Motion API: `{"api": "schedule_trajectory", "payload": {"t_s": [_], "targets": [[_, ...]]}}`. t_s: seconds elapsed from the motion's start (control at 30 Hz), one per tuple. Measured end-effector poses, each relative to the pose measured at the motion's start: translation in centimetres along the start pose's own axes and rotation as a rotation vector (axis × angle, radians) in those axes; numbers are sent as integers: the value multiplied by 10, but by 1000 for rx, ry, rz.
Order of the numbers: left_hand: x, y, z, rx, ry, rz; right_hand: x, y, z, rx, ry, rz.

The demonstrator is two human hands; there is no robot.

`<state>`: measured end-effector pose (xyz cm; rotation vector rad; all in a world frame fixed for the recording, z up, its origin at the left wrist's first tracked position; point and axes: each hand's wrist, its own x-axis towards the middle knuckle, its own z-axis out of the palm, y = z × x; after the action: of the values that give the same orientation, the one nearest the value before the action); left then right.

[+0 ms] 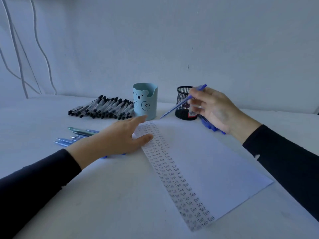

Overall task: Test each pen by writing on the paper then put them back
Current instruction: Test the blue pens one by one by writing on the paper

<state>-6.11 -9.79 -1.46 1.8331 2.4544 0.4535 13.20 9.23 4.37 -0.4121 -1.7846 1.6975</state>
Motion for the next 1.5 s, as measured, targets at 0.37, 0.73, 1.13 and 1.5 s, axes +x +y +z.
{"api": "schedule_trajectory", "payload": {"t_s": [0.37,0.73,1.13,1.5], "targets": [[-2,-1,-3,79,-190,-18,-7,2,9,513,-144,413],[-5,3,-7,24,-266,-41,-6,11,22,299,-225,318],[-8,11,-11,46,-296,-59,-31,35,38,-376,-184,205],[-6,7,-10,45,-304,-46,-40,55,56,-585,19,-27]]}}
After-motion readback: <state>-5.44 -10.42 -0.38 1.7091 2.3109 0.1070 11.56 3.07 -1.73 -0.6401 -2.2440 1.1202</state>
